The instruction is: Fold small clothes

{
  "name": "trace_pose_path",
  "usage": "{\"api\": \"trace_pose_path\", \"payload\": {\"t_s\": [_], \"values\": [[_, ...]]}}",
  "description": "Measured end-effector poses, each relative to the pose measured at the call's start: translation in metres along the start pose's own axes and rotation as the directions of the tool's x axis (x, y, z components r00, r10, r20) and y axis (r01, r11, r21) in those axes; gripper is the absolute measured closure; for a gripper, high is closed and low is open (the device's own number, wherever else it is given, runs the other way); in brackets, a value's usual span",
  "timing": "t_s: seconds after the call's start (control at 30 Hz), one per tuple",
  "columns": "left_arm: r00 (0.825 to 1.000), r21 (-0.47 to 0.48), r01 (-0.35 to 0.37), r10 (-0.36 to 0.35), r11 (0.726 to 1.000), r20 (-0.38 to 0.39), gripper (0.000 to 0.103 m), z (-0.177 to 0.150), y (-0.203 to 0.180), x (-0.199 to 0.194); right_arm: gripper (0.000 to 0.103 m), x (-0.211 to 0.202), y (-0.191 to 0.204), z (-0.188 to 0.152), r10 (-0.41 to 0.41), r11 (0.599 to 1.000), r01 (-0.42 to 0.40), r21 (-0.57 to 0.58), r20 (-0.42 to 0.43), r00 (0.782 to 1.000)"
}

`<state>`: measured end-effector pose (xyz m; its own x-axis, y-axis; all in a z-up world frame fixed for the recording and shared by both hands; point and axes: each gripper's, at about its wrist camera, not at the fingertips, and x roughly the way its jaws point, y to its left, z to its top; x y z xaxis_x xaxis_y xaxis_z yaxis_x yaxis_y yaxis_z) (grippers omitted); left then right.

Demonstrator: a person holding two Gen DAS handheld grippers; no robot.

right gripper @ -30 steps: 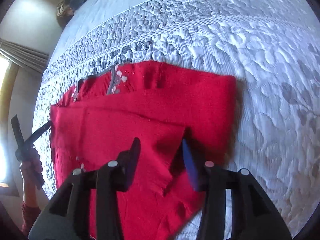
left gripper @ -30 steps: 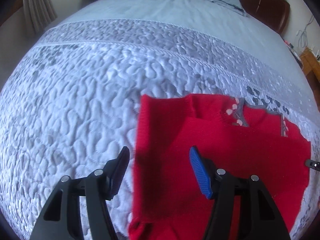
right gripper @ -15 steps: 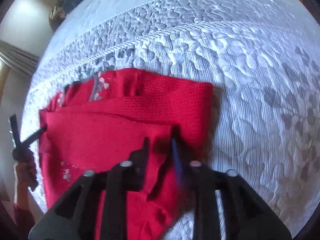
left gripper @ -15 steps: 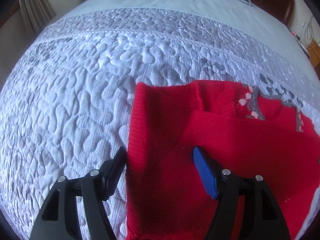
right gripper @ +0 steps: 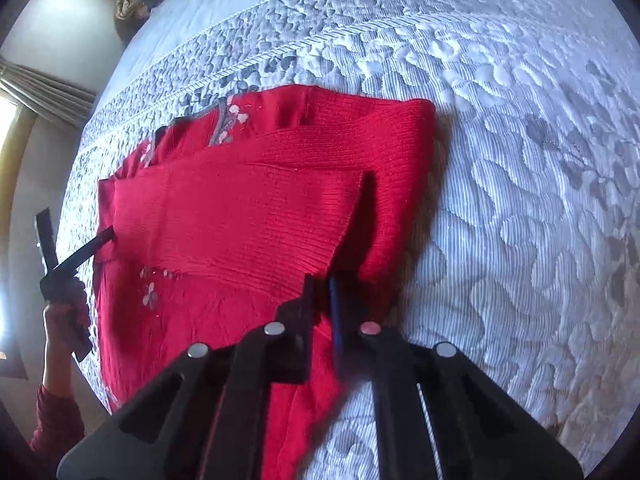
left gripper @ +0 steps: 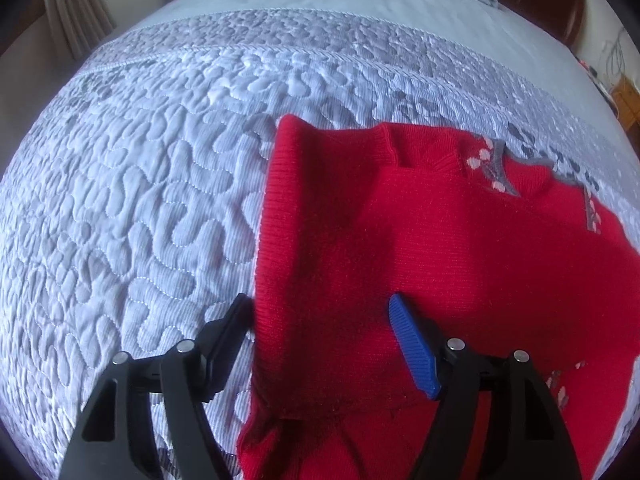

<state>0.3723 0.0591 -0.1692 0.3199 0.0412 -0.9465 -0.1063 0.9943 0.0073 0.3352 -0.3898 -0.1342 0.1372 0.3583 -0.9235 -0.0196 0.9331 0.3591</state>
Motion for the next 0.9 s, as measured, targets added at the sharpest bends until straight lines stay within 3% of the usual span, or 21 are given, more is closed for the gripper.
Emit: {"api": "trace_pose_path", "payload": {"t_s": [0.07, 0.13, 0.27, 0.4, 0.47, 0.5, 0.57, 0.63, 0.73, 0.9], "values": [[1.0, 0.01, 0.006, -0.006, 1.0, 0.0, 0.03, 0.0, 0.0, 0.001, 0.1, 0.001, -0.003, -0.001, -0.043, 0.999, 0.043, -0.002, -0.001, 0.999], [1.0, 0.005, 0.024, -0.024, 1.0, -0.001, 0.029, 0.0, 0.002, 0.004, 0.103, 0.016, -0.006, -0.001, -0.165, 0.986, 0.164, -0.018, -0.024, 0.986], [0.999, 0.011, 0.037, -0.037, 0.999, 0.005, 0.028, -0.001, 0.004, 0.0, 0.102, 0.013, -0.008, -0.008, -0.112, 0.994, 0.112, 0.002, 0.013, 0.994], [0.994, -0.043, 0.101, -0.103, 0.994, -0.046, 0.028, -0.016, 0.022, -0.022, 0.092, -0.011, -0.008, -0.035, -0.065, 0.998, 0.065, 0.017, 0.026, 0.998], [0.99, -0.04, 0.124, -0.126, 0.992, -0.064, 0.028, -0.037, 0.03, -0.038, 0.087, -0.023, 0.003, -0.061, -0.055, 0.998, 0.055, -0.024, 0.018, 0.998], [0.989, -0.02, 0.124, -0.125, 0.992, -0.078, 0.028, -0.052, 0.034, -0.046, 0.076, -0.029, 0.01, -0.083, -0.053, 0.997, 0.053, -0.05, 0.005, 0.999], [0.988, 0.027, 0.115, -0.111, 0.993, -0.104, 0.028, -0.083, 0.04, -0.06, 0.063, -0.032, 0.023, -0.117, -0.045, 0.995, 0.043, -0.091, -0.018, 0.999], [0.988, 0.051, 0.102, -0.096, 0.993, -0.119, 0.028, -0.114, 0.049, -0.074, 0.063, -0.034, 0.035, -0.156, -0.03, 0.991, 0.025, -0.128, -0.037, 0.999], [0.981, 0.033, 0.146, -0.14, 0.989, -0.136, 0.028, -0.162, 0.064, -0.096, 0.062, -0.037, 0.044, -0.215, -0.001, 0.992, -0.004, -0.129, -0.042, 0.999], [0.966, 0.008, 0.217, -0.213, 0.976, -0.148, 0.026, -0.224, 0.079, -0.125, 0.059, -0.035, 0.051, -0.285, -0.008, 0.993, -0.001, -0.116, -0.072, 0.997]]}}
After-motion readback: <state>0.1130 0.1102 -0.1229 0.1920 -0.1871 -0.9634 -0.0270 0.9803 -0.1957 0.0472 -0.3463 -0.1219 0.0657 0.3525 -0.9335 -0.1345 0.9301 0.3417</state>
